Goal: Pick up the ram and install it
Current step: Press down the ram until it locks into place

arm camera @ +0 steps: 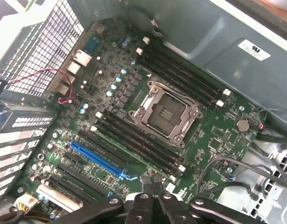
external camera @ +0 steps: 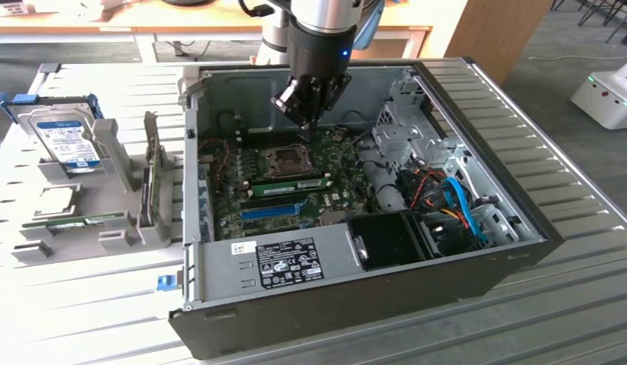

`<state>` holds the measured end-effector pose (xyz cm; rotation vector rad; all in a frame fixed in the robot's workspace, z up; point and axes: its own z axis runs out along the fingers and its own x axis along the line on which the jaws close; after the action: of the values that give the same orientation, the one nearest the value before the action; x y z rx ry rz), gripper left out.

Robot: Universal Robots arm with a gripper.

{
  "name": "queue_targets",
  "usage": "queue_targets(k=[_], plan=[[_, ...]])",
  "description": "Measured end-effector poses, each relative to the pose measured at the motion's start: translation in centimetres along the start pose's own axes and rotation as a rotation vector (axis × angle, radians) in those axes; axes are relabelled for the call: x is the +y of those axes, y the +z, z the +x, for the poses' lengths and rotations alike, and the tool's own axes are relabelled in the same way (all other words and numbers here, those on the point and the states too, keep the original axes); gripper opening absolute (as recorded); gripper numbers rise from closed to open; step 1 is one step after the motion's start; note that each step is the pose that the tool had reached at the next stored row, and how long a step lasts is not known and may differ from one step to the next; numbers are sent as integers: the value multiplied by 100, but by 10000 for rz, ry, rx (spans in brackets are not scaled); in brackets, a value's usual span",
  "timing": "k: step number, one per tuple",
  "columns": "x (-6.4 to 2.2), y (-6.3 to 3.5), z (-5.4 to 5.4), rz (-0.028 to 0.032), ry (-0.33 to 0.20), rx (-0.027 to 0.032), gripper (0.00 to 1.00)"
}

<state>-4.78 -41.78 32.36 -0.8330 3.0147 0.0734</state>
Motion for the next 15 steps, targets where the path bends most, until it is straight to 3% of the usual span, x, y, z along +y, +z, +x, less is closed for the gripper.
queue_targets(k=[8, 15], plan=[[2, 0, 3, 2, 69, -3, 11], [19, 2, 31, 15, 579, -23, 11]])
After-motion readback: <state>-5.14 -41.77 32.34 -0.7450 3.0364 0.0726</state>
